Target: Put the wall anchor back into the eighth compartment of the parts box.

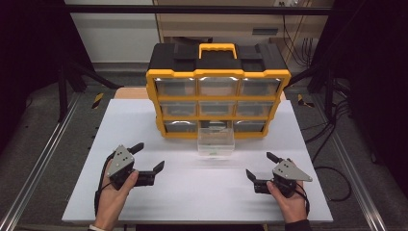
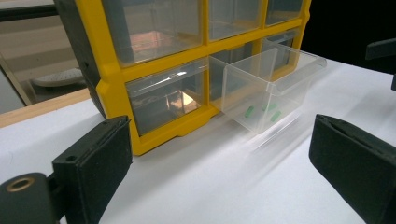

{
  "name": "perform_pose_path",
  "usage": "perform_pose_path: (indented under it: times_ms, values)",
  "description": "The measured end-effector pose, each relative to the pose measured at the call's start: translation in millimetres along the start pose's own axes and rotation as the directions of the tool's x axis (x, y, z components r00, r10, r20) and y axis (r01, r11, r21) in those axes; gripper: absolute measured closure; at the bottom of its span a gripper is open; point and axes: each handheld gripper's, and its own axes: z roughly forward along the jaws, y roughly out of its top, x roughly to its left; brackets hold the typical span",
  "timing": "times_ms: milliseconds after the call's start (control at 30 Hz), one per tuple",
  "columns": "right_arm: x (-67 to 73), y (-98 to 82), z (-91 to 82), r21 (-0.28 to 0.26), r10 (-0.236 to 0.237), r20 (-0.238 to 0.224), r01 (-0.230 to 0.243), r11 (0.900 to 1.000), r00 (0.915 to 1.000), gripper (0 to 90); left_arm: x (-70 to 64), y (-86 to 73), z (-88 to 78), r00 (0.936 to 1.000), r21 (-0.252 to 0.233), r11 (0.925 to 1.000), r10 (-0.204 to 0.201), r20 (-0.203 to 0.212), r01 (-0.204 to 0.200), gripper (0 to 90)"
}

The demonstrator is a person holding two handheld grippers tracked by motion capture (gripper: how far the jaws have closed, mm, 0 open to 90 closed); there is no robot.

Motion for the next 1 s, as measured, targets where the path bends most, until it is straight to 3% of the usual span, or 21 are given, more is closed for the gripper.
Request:
perform_pose_path:
  times_ms: [467, 767, 833, 1000]
  values:
    - [-0.7, 1.1, -1.7, -0.012, 0.002, 0.001, -0.002, 1.0, 1.0, 4.2, 11.2, -17.4, -7.4, 0.9997, -0.062, 0.9981, 0.005, -0.023, -0.006, 5.3]
    - [4.2, 3.4, -0.4, -0.015, -0.005, -0.017, 0.005, 1.0, 0.9998, 4.1, 14.6, -24.1, -14.0, 0.9987, -0.107, 0.9936, 0.033, -0.038, -0.037, 4.7]
    - [4.7, 4.0, -0.2, -0.02, -0.002, -0.019, 0.002, 1.0, 0.9998, 4.6, 15.7, -26.0, -14.7, 0.999, -0.132, 0.9911, 0.014, -0.042, -0.02, 4.5]
    - [9.1, 5.4, 2.6, -0.013, -0.003, -0.035, 0.003, 1.0, 0.9994, 7.2, 18.7, -32.7, -15.0, 0.9989, -0.142, 0.9899, 0.0, -0.047, -0.006, 4.4]
